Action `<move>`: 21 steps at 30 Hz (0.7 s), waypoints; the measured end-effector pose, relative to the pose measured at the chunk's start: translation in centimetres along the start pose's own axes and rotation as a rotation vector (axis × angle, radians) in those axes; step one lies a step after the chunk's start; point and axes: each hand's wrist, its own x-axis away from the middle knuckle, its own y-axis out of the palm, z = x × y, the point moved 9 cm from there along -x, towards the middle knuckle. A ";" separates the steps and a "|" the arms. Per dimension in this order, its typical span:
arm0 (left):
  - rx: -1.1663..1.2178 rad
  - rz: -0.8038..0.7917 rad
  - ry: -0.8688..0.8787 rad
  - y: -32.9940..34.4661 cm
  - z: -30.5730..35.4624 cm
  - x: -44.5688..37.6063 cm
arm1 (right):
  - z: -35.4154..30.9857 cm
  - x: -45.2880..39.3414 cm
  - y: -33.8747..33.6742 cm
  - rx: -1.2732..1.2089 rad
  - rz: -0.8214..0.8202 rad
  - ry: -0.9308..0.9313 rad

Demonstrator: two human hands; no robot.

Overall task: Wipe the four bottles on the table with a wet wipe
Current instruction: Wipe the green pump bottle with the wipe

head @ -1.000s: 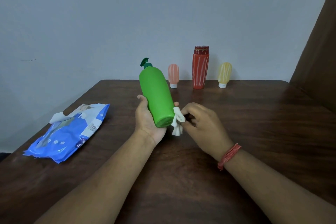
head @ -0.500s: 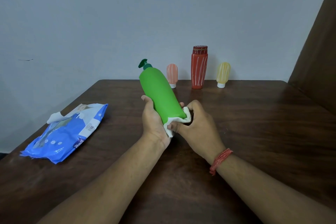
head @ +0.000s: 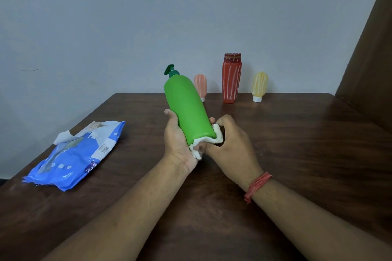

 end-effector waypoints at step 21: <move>-0.674 -0.392 -0.048 0.5 -1.0 0.2 | 4.8 -3.1 -5.3 -0.525 0.269 0.111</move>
